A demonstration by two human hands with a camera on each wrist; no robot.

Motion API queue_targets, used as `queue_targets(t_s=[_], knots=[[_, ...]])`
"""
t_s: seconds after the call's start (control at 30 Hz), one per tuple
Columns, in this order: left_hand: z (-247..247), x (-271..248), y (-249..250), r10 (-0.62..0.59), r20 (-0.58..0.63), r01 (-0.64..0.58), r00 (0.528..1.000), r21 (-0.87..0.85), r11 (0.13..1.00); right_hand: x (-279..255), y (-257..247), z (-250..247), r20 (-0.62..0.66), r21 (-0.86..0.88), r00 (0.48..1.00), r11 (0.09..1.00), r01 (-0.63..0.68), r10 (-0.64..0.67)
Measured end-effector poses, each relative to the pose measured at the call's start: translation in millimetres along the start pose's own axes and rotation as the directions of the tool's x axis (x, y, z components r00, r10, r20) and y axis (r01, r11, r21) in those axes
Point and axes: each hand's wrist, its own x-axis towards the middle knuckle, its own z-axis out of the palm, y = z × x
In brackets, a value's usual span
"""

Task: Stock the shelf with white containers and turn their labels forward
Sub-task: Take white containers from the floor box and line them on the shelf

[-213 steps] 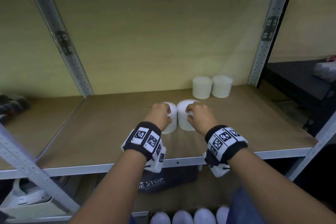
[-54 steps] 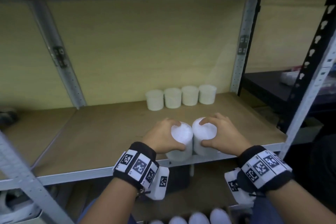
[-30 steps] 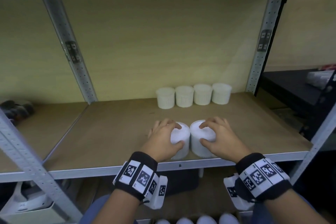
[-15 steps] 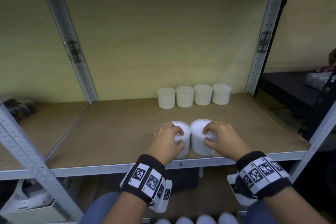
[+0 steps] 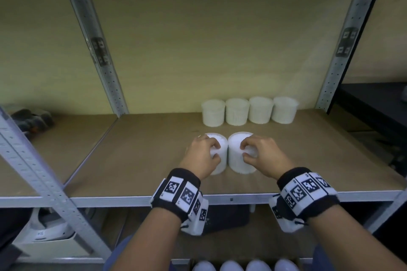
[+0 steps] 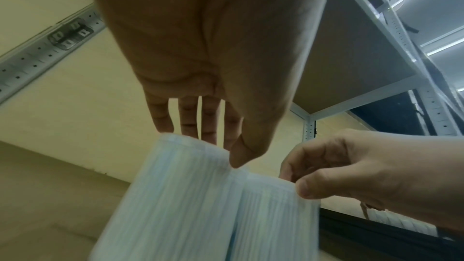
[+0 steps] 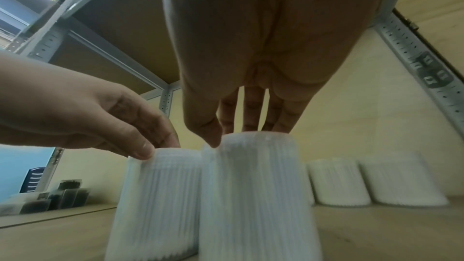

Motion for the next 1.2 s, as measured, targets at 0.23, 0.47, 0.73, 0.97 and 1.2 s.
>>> queue_targets(t_s=[0.23,0.47,0.73,0.97,1.2], knots=[[-10.7,25.9,-34.3,-0.048,-0.041,0.049,0.998,0.022,0.999,48.2,-15.9,16.0,0.032,0.005,0.998,0.999,0.050,-0.050],[-25.8,51.0,-78.9,-0.104,-0.068,0.107,0.992,0.047,0.993,102.1,-38.5,42.2,0.063,-0.003,0.991,0.993,0.121,-0.120],[-42.6,75.7,-123.2,-0.164,-0.099,0.171,0.982,0.067,0.983,156.5,-65.7,70.2,0.103,0.002,0.978,0.983,0.184,-0.183],[-52.5,100.8,-151.4,-0.164,-0.118,0.176,0.979,0.092,0.980,193.2,-76.2,88.8,0.096,0.021,0.965,0.969,0.245,-0.246],[-53.9,139.1,-173.3,-0.126,-0.117,0.146,0.985,0.183,0.972,225.7,-77.8,101.6,0.088,0.010,0.965,0.969,0.246,-0.246]])
